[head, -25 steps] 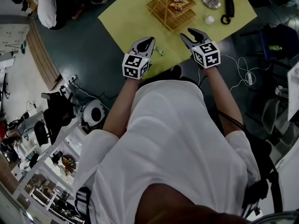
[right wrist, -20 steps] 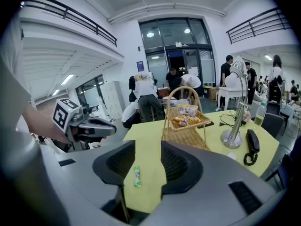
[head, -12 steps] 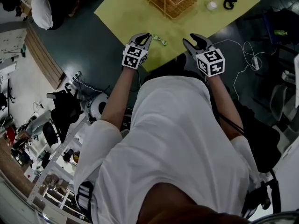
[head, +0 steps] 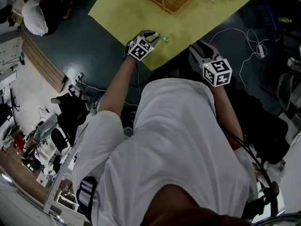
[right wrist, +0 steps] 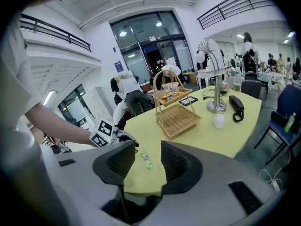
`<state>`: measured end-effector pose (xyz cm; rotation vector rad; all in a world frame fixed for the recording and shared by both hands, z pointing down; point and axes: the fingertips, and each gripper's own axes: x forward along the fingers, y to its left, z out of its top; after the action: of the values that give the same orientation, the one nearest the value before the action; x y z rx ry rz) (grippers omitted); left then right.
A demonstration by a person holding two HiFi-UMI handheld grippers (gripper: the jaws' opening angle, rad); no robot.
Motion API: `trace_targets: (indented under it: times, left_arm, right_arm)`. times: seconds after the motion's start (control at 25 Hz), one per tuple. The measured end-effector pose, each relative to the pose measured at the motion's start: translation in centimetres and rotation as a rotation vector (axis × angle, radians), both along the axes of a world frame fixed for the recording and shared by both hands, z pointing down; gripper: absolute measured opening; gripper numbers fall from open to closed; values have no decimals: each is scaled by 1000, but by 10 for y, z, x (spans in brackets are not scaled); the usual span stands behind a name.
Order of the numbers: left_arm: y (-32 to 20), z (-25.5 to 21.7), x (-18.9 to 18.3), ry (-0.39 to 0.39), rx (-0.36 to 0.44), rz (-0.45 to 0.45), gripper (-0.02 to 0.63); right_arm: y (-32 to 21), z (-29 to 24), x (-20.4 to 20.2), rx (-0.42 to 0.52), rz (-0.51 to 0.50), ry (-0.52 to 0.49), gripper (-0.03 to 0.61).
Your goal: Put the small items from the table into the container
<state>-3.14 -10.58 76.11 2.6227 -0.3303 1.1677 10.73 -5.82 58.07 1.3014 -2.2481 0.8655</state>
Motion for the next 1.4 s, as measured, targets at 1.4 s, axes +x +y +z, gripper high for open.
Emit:
trace_targets:
  times: [1.4]
  left_arm:
    - [-5, 50, 5, -112, -136, -74, 51]
  right_arm:
    - [44, 18, -20, -49, 111, 6, 179]
